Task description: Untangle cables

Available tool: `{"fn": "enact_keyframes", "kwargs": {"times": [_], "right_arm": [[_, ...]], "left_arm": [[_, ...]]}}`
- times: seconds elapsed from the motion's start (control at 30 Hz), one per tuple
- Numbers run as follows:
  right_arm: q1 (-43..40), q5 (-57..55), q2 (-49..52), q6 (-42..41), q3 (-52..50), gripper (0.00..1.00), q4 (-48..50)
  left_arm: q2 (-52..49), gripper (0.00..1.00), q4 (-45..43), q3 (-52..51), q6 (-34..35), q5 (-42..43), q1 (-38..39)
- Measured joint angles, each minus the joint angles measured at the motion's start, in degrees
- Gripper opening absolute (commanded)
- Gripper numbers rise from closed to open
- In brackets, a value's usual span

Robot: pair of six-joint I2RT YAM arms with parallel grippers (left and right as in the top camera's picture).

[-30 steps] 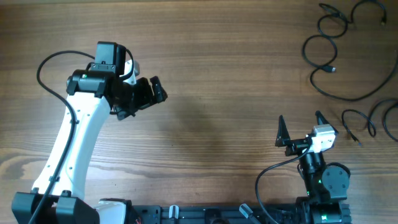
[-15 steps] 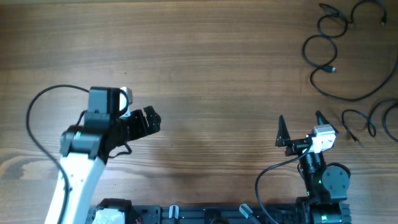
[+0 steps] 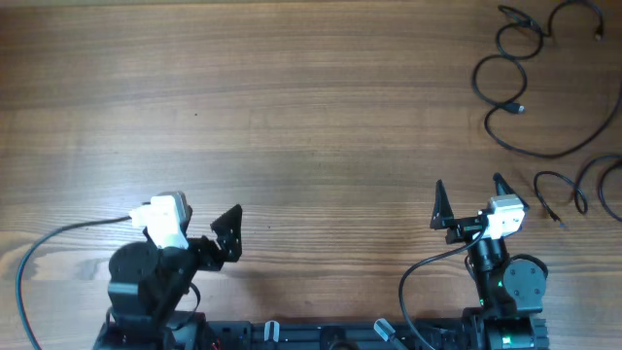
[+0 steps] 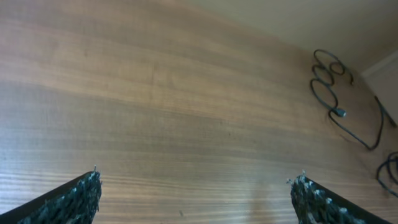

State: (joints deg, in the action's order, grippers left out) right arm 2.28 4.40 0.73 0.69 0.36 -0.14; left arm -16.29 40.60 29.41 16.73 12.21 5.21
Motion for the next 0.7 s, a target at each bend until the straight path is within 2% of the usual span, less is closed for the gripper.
{"fn": "enact_keyframes", "kwargs": {"times": [0.17, 0.27, 0.4, 0.7], "right_arm": [[0.0, 0.0, 0.0, 0.0, 0.0, 1.0, -0.04], [0.02, 0.0, 0.0, 0.0, 0.0, 1.0, -0.02], [0.0, 0.0, 0.0, 0.0, 0.0, 1.0, -0.02], [0.02, 0.0, 0.0, 0.0, 0.0, 1.0, -0.04]], "left_arm": [[7.93, 1.0, -7.45, -8.0, -3.19, 0.02, 0.0], [13.77, 1.0, -8.96, -12.26, -3.85, 0.04, 0.0], [15.5, 1.0, -14.84, -15.96, -4.7, 0.0, -0.55], [15.5, 1.0, -41.16, -26.53, -5.14, 0.04, -0.74]]}}
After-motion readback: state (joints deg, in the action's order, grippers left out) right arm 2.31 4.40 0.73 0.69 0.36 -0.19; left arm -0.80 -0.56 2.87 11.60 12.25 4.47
